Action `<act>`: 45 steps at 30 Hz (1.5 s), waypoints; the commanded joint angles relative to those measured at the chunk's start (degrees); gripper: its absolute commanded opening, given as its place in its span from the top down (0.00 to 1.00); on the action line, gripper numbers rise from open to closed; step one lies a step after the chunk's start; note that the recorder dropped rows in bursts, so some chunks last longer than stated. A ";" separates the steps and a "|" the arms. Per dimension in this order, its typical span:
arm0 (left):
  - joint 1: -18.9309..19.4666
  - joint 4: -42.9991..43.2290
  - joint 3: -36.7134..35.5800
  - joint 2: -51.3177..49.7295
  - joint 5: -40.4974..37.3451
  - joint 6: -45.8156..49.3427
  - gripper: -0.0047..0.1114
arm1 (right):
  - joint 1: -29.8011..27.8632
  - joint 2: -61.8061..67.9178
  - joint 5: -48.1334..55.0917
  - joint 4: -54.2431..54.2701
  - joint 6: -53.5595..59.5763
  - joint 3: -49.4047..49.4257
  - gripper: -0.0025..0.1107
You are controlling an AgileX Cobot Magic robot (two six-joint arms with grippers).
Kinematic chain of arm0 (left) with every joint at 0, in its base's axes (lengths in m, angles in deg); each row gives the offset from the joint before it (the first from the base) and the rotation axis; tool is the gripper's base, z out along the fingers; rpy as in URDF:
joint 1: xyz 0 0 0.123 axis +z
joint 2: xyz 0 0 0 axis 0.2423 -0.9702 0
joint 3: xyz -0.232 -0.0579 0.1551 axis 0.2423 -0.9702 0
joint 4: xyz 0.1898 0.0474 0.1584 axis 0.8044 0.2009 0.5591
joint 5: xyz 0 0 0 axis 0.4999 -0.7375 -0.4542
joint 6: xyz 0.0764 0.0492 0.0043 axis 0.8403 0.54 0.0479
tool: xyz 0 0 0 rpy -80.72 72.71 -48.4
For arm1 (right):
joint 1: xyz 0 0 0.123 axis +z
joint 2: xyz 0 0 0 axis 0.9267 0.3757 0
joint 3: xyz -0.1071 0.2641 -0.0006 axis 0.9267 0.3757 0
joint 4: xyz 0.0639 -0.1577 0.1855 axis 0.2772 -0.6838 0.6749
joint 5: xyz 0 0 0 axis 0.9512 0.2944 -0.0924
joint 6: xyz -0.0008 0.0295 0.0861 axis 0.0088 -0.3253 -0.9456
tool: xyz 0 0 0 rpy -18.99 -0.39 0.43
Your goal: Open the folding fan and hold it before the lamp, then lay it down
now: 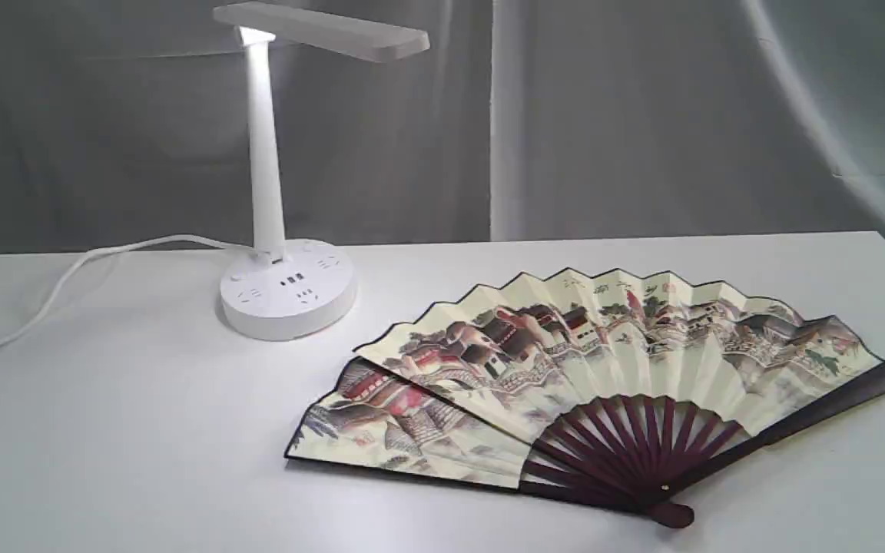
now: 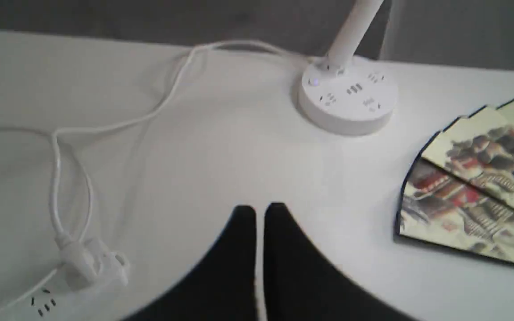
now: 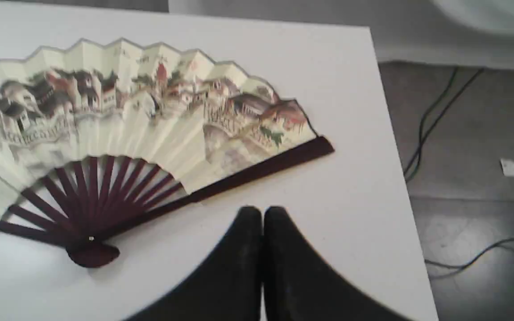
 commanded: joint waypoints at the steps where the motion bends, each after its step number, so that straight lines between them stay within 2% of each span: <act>1: 0.12 -0.12 0.07 5.75 -0.34 0.33 0.96 | 0.13 -6.48 0.66 -0.70 -0.20 0.07 0.98; 8: 0.12 -0.12 0.07 15.99 -4.31 0.33 0.96 | 0.13 -18.18 4.09 -1.23 -0.11 0.07 0.98; 23: 0.12 -0.12 0.07 31.00 -6.01 0.33 0.96 | 0.13 -38.20 12.90 -8.65 0.25 0.07 0.98; 28: 0.12 0.26 0.07 37.04 -5.87 0.32 0.96 | 0.13 -41.96 14.23 -8.65 0.25 0.07 0.98; 33: 0.12 1.57 0.61 37.42 -7.50 0.32 0.96 | 0.13 -41.96 15.34 -8.81 0.40 -0.18 0.98; 39: 0.12 1.40 -2.46 37.42 -3.40 0.21 0.96 | 0.13 -41.96 13.44 -8.56 0.26 0.07 0.98; 45: 0.12 1.31 -9.72 37.42 3.76 0.21 0.96 | 0.13 -41.96 8.22 -6.49 0.12 3.40 0.98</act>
